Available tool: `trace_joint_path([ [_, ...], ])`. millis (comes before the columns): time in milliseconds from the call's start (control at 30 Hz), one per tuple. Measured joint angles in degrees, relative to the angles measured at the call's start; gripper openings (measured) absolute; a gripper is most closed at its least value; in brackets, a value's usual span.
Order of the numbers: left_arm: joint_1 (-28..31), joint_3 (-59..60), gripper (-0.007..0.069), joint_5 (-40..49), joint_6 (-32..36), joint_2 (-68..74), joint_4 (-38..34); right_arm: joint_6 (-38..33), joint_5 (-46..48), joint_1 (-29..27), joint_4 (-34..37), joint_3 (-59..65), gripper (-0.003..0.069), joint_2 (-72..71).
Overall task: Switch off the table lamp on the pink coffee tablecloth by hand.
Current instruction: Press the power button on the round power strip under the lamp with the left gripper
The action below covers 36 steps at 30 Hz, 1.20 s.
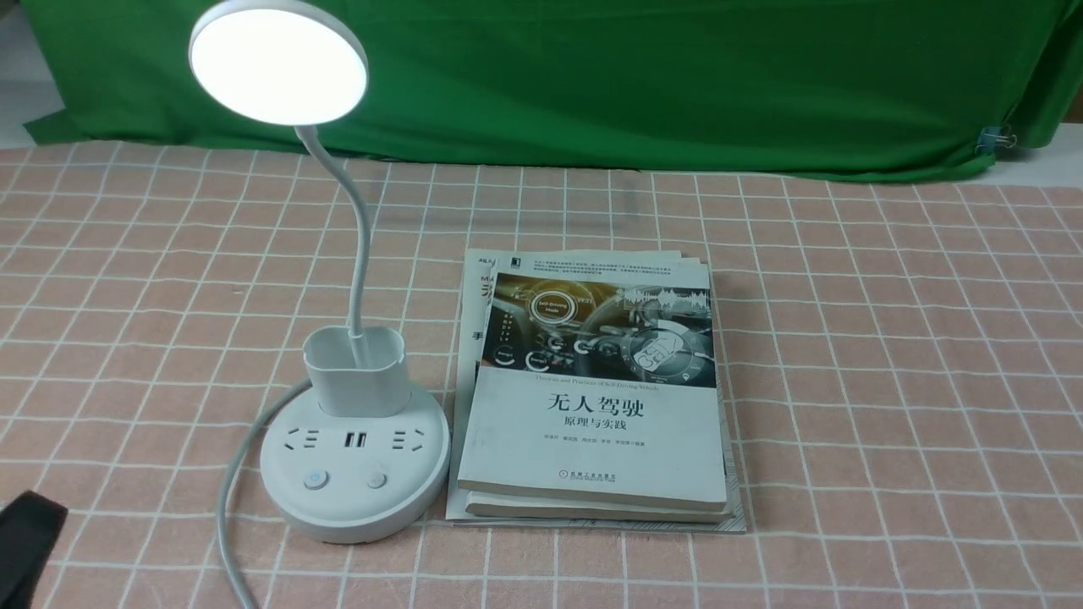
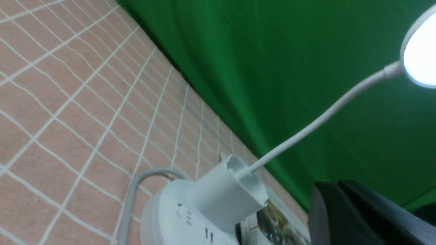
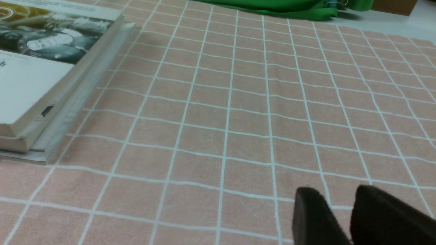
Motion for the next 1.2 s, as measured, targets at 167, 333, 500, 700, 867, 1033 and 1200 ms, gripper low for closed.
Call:
trace_joint_path([
  [167,0.00,-0.43,0.0004,2.38,-0.36,0.00,-2.05,0.00,0.00,0.00,0.00,0.00,0.0242,0.00],
  [333,0.05,-13.10,0.0005,21.43,0.78,6.78,5.09,0.00,0.00,0.00,0.00,0.00,0.0242,0.00],
  [500,0.05,-28.43,0.0005,39.10,3.29,25.07,17.15,0.00,0.00,0.00,0.00,0.00,0.0242,0.00],
  [700,-0.11,-40.05,0.0005,49.10,6.72,48.20,27.71,0.00,0.00,0.00,0.00,0.00,0.0242,0.00],
  [867,-4.80,-45.95,-0.0008,48.84,7.07,66.42,32.50,0.00,0.00,0.00,0.00,0.00,0.0242,0.00],
  [1033,-15.66,-52.52,-0.0008,48.18,5.37,77.18,33.40,0.00,0.00,0.00,0.00,0.00,0.0242,0.00],
  [1200,-21.06,-57.30,-0.0008,47.52,4.98,85.10,33.40,0.00,0.00,0.00,0.00,0.00,0.0242,0.00],
])
